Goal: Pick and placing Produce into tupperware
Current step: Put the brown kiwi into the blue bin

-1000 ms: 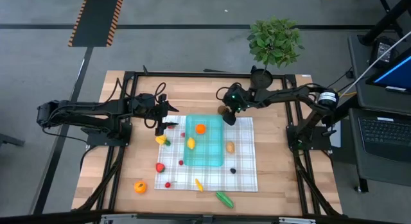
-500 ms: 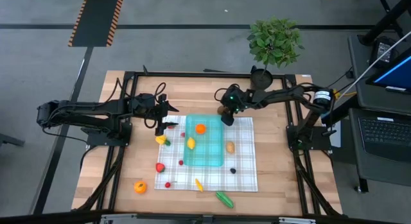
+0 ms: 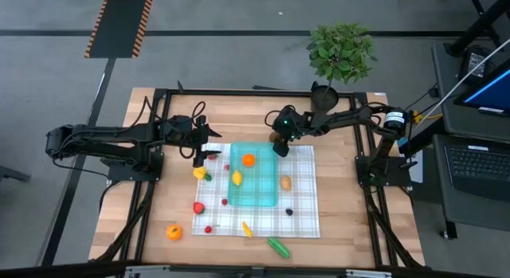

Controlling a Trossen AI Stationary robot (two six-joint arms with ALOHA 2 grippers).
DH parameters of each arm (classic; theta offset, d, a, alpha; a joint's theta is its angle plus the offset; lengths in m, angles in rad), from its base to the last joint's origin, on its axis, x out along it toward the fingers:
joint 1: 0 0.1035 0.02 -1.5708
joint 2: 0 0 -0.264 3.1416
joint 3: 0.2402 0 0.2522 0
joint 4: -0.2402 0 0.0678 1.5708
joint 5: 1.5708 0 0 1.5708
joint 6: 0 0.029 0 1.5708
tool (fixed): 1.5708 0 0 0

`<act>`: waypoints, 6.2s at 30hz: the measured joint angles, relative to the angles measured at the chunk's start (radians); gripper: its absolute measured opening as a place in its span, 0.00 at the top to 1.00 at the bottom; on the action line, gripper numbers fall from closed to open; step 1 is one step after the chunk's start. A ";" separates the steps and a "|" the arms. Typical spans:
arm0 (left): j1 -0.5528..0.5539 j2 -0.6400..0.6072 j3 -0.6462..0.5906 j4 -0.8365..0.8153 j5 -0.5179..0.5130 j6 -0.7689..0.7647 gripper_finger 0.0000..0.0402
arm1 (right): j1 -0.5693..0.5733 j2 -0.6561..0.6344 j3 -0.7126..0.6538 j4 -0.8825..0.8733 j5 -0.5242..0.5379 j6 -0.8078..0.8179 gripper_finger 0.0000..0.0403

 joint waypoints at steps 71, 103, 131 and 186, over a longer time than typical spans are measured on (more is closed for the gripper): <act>0.000 0.000 0.000 0.001 0.000 -0.001 0.32 | -0.055 -0.543 -0.138 0.010 -0.032 -0.102 0.39; 0.000 0.000 0.000 0.047 -0.032 -0.007 0.32 | -0.005 -0.750 -0.504 0.553 -0.361 -0.047 0.39; 0.000 0.000 0.000 0.046 -0.032 -0.007 0.32 | 0.146 -0.575 -0.357 0.551 -0.248 -0.028 0.39; 0.000 0.000 0.000 0.045 -0.032 -0.002 0.32 | 0.230 -0.198 0.135 -0.060 -0.163 -0.144 0.39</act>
